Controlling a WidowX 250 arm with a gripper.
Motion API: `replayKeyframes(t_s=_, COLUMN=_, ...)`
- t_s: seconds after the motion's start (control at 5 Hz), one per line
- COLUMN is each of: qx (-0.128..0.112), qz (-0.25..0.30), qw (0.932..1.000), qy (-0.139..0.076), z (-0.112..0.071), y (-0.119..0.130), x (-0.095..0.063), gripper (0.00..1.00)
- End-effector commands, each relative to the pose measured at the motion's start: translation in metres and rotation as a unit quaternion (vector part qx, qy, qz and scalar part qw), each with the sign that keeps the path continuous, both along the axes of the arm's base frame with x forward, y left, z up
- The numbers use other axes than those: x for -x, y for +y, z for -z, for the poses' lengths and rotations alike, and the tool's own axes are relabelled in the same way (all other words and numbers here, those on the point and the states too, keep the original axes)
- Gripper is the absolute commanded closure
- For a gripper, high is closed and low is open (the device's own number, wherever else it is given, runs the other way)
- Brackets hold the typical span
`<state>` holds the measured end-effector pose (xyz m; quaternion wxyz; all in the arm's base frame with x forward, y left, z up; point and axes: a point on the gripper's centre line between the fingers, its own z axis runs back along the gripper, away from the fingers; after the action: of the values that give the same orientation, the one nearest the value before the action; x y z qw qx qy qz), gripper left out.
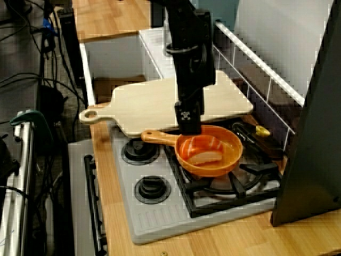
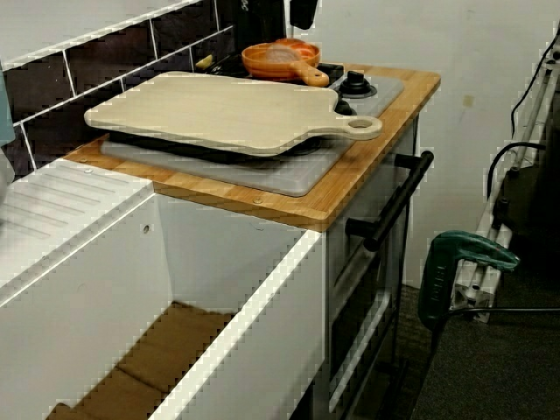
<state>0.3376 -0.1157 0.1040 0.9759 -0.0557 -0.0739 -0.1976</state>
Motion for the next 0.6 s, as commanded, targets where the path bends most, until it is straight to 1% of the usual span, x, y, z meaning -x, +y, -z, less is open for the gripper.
replayKeyframes(t_s=0.0, qx=0.037, qz=-0.019, qw=0.9983, qy=-0.041, z=-0.023, y=-0.007, x=-0.006, gripper=0.0)
replayKeyframes(t_s=0.2, qx=0.043, qz=-0.017, qw=0.998, qy=-0.044, z=-0.02, y=-0.019, x=-0.005, gripper=0.0)
replayKeyframes(t_s=0.4, qx=0.049, qz=-0.02, qw=0.9973, qy=-0.052, z=-0.019, y=-0.027, x=-0.006, gripper=0.0)
